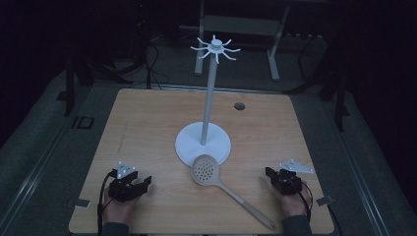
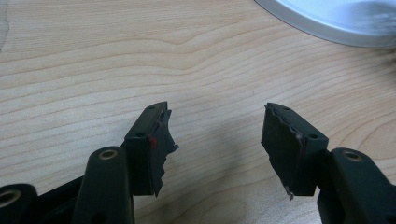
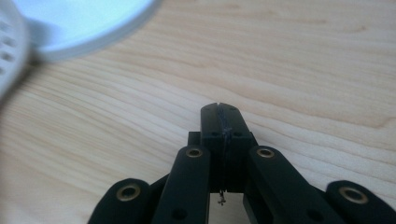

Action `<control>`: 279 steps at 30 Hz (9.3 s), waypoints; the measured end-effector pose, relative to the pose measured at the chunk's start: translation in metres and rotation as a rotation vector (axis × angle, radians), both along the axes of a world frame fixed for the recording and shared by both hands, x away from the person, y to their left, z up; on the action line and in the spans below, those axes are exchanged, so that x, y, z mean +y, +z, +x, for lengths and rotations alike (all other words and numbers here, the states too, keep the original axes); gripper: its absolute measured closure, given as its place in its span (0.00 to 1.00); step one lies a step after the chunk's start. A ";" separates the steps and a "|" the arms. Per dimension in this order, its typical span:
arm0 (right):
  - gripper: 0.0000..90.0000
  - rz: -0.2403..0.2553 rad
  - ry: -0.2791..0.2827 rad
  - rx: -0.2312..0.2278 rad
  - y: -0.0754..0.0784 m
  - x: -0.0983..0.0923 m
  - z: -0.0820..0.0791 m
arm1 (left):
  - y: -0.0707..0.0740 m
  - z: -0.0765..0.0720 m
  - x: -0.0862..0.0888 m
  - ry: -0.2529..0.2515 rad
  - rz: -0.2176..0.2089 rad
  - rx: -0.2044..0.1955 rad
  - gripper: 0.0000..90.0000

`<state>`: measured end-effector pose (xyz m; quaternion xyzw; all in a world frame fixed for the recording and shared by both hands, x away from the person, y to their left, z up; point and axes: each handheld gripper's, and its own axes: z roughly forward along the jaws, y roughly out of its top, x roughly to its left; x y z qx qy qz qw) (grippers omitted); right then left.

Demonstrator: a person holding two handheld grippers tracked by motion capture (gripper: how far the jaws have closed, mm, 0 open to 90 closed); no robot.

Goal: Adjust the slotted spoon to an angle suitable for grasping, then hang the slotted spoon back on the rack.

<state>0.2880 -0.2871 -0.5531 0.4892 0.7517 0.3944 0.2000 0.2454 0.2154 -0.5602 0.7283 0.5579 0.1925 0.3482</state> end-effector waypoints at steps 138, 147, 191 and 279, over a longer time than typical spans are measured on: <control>1.00 -0.042 -0.054 0.091 -0.014 0.012 0.048 | 0.003 -0.004 0.005 0.029 -0.003 -0.033 0.47; 1.00 -0.068 0.027 0.072 -0.015 0.051 0.040 | 0.007 -0.008 0.018 0.094 -0.040 -0.074 0.48; 0.70 0.041 0.013 0.028 -0.001 0.031 0.006 | 0.051 0.000 0.022 0.017 -0.027 -0.122 0.54; 0.62 0.028 -0.009 0.013 0.009 -0.013 -0.012 | 0.044 0.096 -0.169 -0.895 0.369 0.305 0.76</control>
